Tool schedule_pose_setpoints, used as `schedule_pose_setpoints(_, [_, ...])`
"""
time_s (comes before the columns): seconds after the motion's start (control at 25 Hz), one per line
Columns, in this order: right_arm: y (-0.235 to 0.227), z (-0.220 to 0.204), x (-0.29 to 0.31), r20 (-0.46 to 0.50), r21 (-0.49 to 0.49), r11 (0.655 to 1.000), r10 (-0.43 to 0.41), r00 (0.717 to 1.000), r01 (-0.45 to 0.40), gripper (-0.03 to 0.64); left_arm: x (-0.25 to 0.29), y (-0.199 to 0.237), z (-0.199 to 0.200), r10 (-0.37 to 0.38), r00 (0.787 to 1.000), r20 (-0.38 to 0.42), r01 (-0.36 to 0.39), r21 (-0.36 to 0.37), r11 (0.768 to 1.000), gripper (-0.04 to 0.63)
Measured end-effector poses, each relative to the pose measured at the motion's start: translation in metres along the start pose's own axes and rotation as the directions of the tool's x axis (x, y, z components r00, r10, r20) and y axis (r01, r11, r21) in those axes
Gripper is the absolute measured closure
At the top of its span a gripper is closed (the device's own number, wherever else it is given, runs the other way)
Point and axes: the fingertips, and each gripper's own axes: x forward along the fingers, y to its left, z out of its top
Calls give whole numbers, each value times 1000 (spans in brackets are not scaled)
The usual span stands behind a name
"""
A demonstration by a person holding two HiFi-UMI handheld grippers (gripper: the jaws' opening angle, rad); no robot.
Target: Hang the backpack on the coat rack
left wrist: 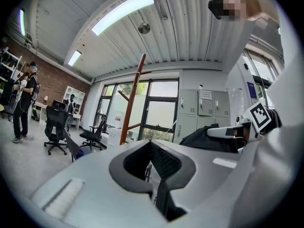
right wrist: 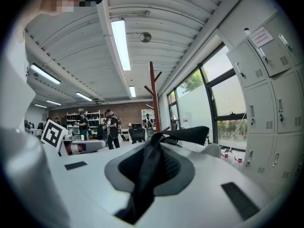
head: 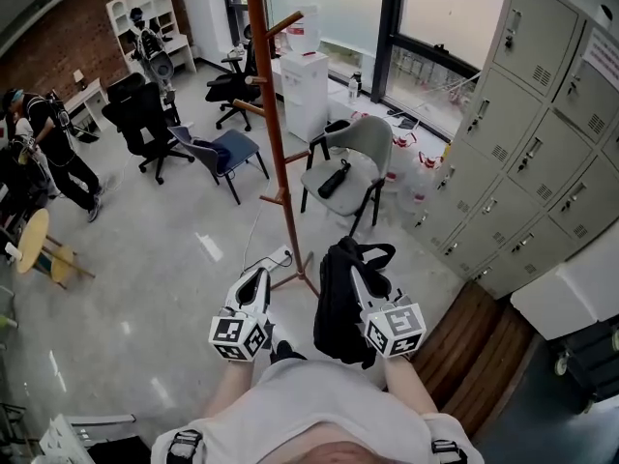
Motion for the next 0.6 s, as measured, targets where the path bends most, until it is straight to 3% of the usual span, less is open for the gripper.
schedule_pose_setpoints(0.28, [-26,-4,36,-6,9,999,-38,999,38,584,40,28,1,-12,1000,3,12,3,1000,584])
schedule_pose_setpoints(0.6, [-46,13,110,7,-11,993,-113,994,113,584,116,96,20,-90,996,-3,90,3,996,584])
